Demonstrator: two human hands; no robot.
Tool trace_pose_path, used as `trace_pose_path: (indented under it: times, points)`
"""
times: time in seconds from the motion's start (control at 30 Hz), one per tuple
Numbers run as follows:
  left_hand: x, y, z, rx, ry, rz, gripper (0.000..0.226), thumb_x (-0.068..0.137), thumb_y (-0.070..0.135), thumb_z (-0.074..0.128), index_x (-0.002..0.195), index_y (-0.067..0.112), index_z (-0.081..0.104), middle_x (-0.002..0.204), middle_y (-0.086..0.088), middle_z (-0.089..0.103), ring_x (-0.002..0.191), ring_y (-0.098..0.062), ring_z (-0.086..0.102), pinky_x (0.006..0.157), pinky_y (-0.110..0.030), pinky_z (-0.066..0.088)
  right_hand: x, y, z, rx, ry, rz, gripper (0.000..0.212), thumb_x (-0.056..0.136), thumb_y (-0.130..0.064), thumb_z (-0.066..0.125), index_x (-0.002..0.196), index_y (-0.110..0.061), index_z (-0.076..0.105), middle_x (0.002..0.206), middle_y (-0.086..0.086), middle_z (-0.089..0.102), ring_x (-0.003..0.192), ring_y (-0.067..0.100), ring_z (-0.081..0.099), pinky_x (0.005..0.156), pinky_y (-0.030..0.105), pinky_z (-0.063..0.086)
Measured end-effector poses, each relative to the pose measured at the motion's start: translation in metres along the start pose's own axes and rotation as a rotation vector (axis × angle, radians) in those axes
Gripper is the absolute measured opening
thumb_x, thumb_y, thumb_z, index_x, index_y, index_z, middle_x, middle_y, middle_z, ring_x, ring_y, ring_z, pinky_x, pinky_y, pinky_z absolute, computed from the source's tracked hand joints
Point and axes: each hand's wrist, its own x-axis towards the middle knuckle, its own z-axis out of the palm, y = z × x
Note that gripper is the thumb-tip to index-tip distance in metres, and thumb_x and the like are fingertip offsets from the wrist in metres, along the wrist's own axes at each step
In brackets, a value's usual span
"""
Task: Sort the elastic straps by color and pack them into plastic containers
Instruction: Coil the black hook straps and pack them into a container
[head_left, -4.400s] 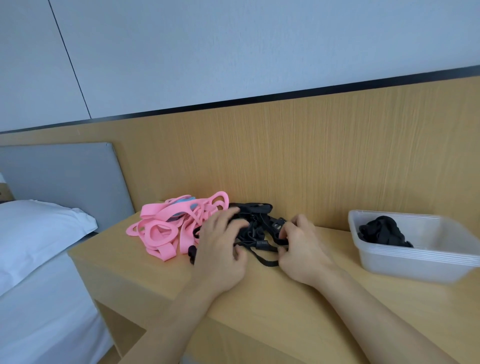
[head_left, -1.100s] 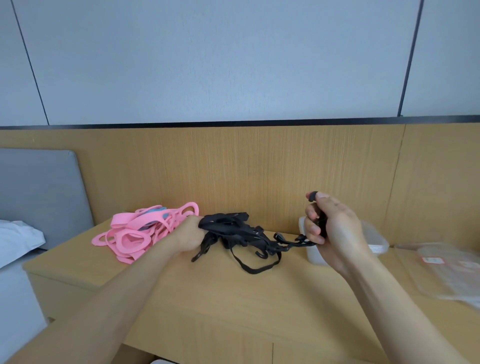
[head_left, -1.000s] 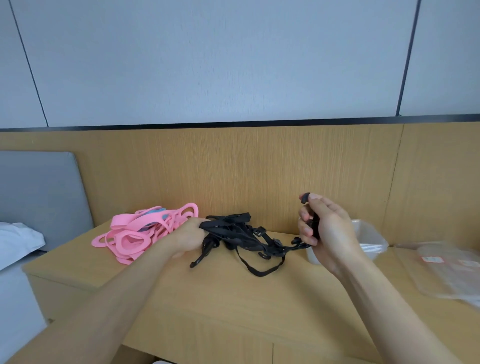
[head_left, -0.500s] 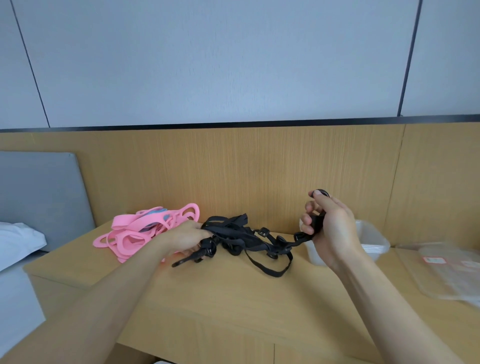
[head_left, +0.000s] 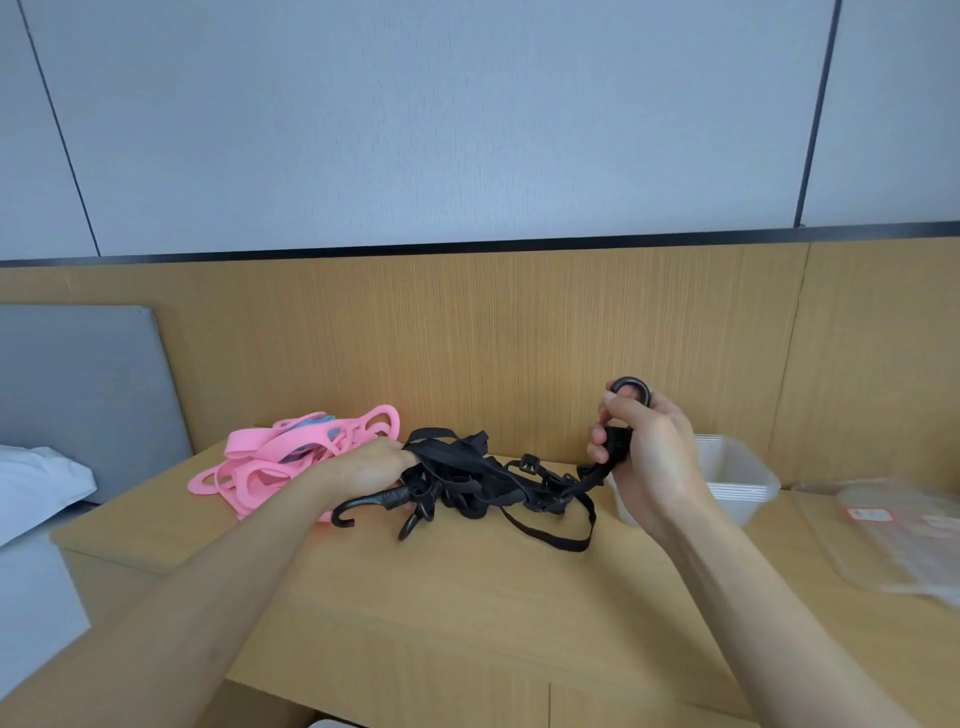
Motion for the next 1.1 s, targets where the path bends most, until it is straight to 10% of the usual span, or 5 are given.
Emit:
trace_pose_path:
  times: [0.2, 0.47, 0.6, 0.77, 1.1]
  points:
    - [-0.006, 0.003, -0.005, -0.360, -0.161, 0.025, 0.035, 0.096, 0.010, 0.039, 0.090, -0.003, 0.071, 0.093, -0.018, 0.077, 0.078, -0.021, 0.073, 0.060, -0.027, 0.048, 0.000, -0.003, 0.000, -0.008, 0.006, -0.002, 0.018, 0.097, 0.003, 0.053, 0.094, -0.013, 0.044, 0.070, 0.003, 0.046, 0.054, 0.017, 0.044, 0.045, 0.026, 0.034]
    - [-0.009, 0.007, -0.015, -0.361, -0.199, 0.087, 0.005, 0.093, 0.008, 0.061, 0.094, 0.006, 0.056, 0.069, -0.007, 0.052, 0.059, -0.017, 0.052, 0.057, -0.029, 0.047, 0.000, -0.007, -0.005, -0.017, 0.027, 0.008, 0.019, 0.097, 0.002, 0.052, 0.088, -0.013, 0.045, 0.068, 0.003, 0.046, 0.053, 0.017, 0.042, 0.046, 0.027, 0.031]
    - [-0.001, -0.001, -0.018, -0.210, -0.048, 0.077, 0.035, 0.090, 0.014, 0.073, 0.119, 0.023, 0.055, 0.061, 0.000, 0.052, 0.053, -0.014, 0.046, 0.056, -0.028, 0.042, 0.005, -0.016, -0.015, -0.016, 0.085, -0.008, 0.016, 0.095, 0.004, 0.051, 0.096, -0.012, 0.050, 0.068, 0.003, 0.047, 0.048, 0.013, 0.040, 0.040, 0.023, 0.028]
    - [0.011, -0.009, -0.022, -0.018, 0.127, 0.173, 0.022, 0.083, 0.027, 0.082, 0.090, 0.010, 0.070, 0.057, 0.012, 0.052, 0.047, -0.007, 0.044, 0.048, -0.018, 0.035, 0.017, -0.039, -0.042, -0.084, 0.064, -0.051, 0.012, 0.096, 0.001, 0.047, 0.095, -0.007, 0.057, 0.062, 0.000, 0.048, 0.044, 0.011, 0.035, 0.035, 0.021, 0.023]
    - [0.008, 0.004, -0.008, 0.112, 0.220, 0.240, 0.055, 0.073, 0.043, 0.089, 0.060, 0.016, 0.043, 0.053, 0.011, 0.035, 0.042, -0.007, 0.030, 0.048, -0.025, 0.024, 0.040, -0.112, -0.118, -0.220, 0.298, -0.208, 0.013, 0.100, -0.007, 0.046, 0.095, -0.012, 0.057, 0.055, -0.002, 0.040, 0.036, 0.009, 0.031, 0.034, 0.016, 0.020]
